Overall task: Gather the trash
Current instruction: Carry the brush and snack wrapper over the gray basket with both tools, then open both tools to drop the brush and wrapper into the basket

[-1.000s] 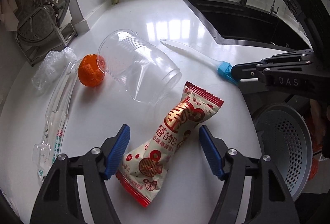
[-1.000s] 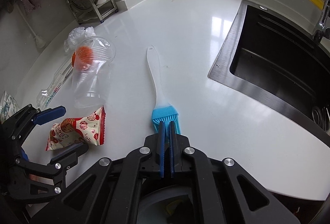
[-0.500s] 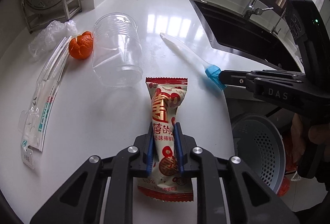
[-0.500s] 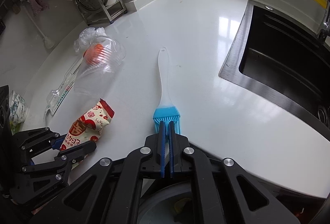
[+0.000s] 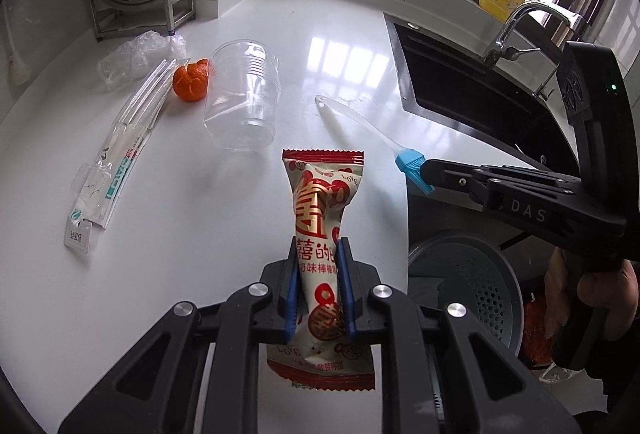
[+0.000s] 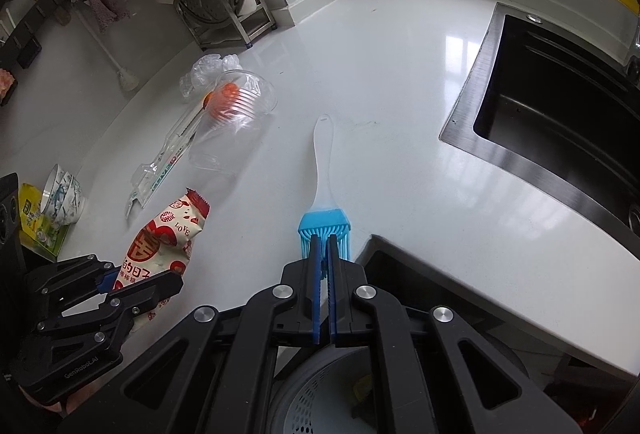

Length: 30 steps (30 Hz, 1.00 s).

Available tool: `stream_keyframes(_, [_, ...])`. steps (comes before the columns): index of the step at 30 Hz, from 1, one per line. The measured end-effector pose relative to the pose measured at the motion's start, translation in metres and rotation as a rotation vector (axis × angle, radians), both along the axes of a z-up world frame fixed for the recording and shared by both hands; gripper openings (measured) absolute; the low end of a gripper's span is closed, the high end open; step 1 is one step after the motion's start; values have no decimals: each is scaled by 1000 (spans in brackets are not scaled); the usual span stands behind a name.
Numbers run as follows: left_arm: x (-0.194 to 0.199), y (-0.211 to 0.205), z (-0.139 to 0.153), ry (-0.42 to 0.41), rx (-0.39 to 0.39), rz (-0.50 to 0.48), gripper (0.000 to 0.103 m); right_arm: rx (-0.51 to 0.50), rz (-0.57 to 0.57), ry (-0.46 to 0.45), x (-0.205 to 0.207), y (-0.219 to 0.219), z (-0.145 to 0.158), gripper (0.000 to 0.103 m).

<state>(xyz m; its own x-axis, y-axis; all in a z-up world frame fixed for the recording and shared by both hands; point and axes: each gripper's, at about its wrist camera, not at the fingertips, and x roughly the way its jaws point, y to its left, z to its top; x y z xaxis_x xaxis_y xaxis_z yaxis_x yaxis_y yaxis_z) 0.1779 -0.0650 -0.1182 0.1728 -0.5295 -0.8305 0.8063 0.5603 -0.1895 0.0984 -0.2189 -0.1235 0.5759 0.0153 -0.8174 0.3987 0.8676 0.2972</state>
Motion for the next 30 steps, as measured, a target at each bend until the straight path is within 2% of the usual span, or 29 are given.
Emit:
stream_keyframes(8, [-37, 1, 11, -5, 9, 55, 18, 35, 77, 13, -43, 4, 8, 3])
stream_keyframes(19, [-120, -24, 7, 37, 29, 86, 18, 63, 166, 68, -138, -6, 8, 3])
stream_keyframes(24, [-152, -39, 1, 47, 30, 83, 18, 73, 186, 100, -166, -11, -2, 2])
stream_keyframes(30, [-176, -47, -16, 73, 60, 104, 18, 97, 208, 149, -178, -17, -25, 2])
